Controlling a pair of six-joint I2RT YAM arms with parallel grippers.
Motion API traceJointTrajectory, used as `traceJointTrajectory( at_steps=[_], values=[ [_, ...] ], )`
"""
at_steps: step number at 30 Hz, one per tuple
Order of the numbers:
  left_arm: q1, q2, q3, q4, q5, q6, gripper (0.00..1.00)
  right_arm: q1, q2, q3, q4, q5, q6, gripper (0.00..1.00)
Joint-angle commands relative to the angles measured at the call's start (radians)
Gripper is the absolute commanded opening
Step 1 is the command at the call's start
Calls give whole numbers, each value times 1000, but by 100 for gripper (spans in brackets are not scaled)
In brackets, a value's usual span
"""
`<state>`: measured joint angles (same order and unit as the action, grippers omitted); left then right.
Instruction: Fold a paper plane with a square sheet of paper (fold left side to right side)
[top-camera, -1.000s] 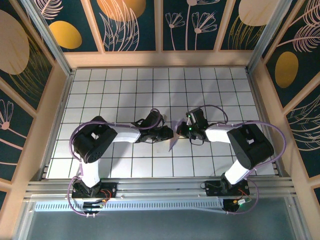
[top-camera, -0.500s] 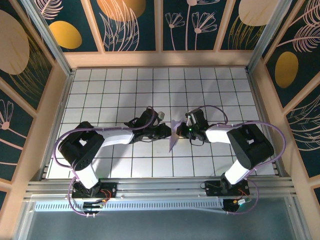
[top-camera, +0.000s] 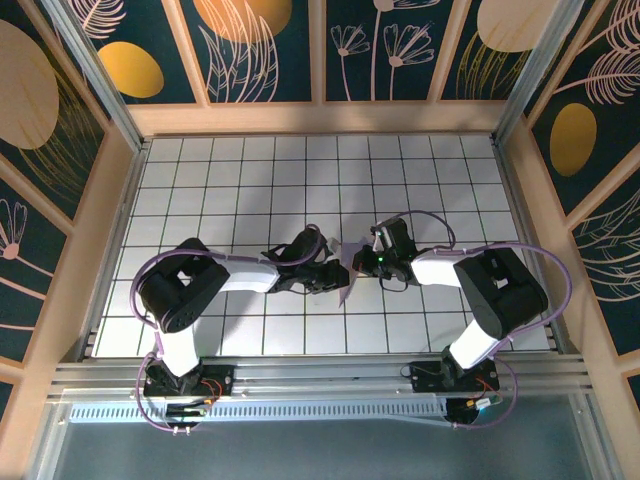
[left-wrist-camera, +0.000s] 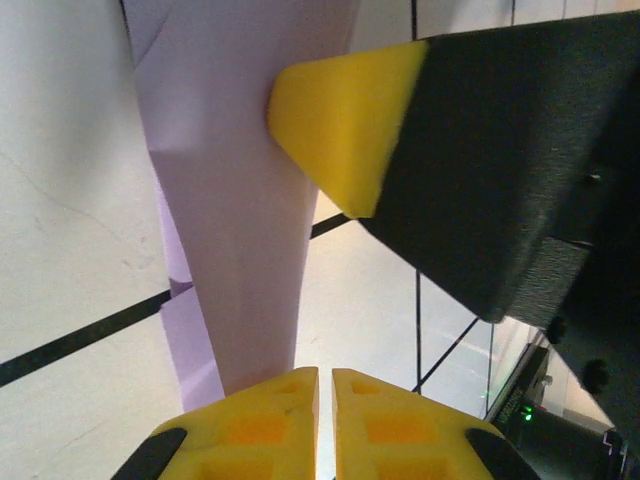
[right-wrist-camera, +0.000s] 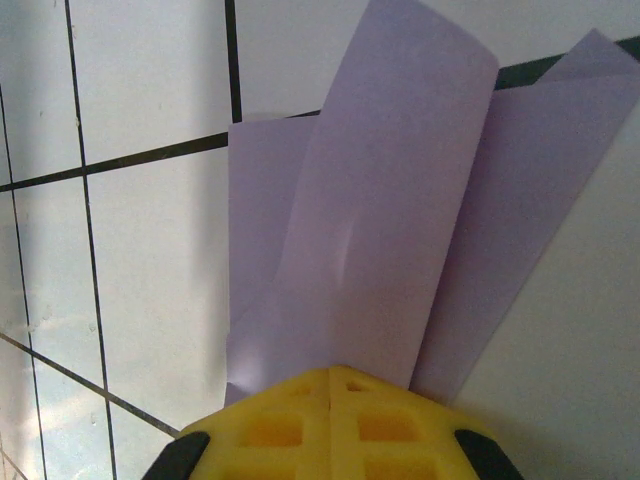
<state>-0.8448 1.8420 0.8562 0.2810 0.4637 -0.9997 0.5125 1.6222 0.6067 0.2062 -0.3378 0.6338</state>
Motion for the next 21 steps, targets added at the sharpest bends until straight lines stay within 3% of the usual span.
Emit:
traceJointTrajectory(
  at_steps=[1,21],
  values=[
    [-8,18,15,0,10,-8,12,9,17,-22,-141,22,-20,0],
    [-25,62,28,-47,-13,6,12,9,17,-14,-154,20,-21,0]
  ],
)
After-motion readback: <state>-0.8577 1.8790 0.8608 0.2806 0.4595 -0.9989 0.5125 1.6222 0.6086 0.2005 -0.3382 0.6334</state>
